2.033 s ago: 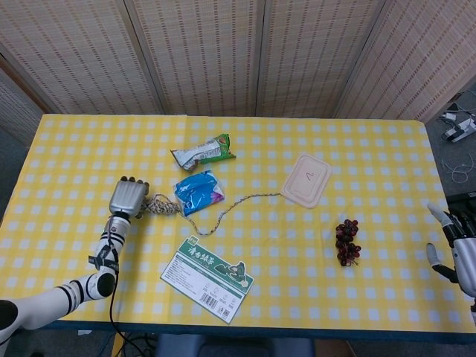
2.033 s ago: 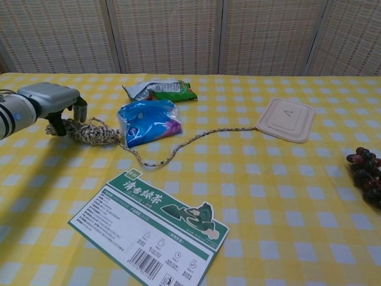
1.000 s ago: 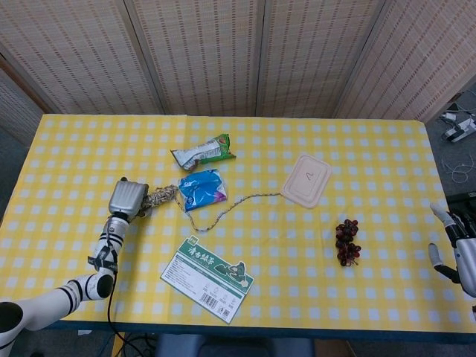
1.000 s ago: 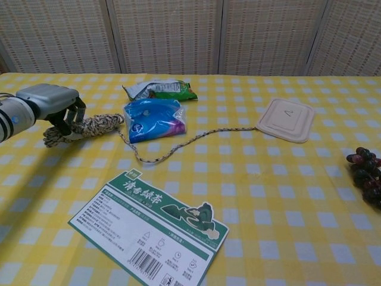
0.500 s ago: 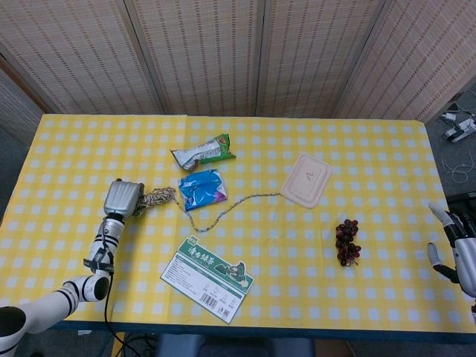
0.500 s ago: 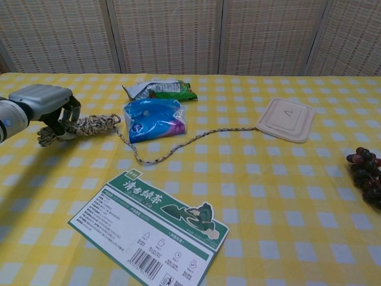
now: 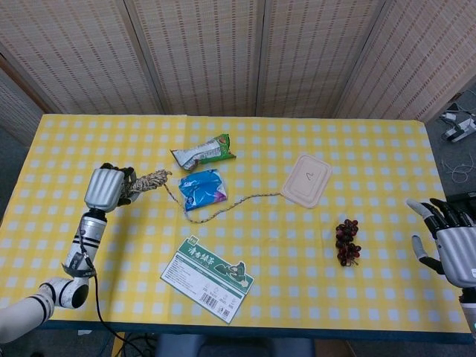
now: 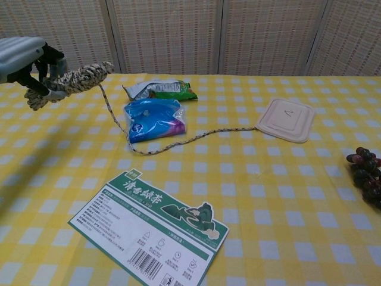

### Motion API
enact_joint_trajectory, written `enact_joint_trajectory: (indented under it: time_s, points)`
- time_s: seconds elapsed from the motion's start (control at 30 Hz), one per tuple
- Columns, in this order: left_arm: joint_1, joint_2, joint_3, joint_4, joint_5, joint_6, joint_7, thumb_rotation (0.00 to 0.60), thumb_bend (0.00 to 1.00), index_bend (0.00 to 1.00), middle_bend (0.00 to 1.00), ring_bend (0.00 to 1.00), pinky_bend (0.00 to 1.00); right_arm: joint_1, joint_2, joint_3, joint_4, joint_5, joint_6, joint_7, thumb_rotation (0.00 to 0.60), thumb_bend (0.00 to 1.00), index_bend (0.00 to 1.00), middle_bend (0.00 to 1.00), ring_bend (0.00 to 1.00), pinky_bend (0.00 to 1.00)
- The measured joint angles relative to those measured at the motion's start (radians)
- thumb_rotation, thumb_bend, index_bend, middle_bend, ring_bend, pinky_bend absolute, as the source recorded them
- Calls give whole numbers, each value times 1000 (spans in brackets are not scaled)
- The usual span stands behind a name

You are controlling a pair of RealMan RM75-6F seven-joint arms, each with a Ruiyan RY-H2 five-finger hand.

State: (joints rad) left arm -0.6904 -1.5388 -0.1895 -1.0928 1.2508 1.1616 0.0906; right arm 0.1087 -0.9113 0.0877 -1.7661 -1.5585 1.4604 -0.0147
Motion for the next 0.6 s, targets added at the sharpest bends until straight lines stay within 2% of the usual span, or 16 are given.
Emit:
enact_joint_trajectory:
  time_s: [0.3,0.47,0.6]
  points:
    - [53,136,-11,-240,86,121,-14,600,306,727,790,592,371,141,26,36,-79,19,-200,-70,600,461,313,275,158,181]
    - [75,209,-13,-370,120,153,14,600,305,723,791,590,371,259,12,68,-97,91,-370,-125,600,464,314,276,158,181]
    - [91,249,-11,-445,136,165,42,600,305,722,791,589,371,371,-38,99,-82,178,-495,-178,600,479,315,276,158,181]
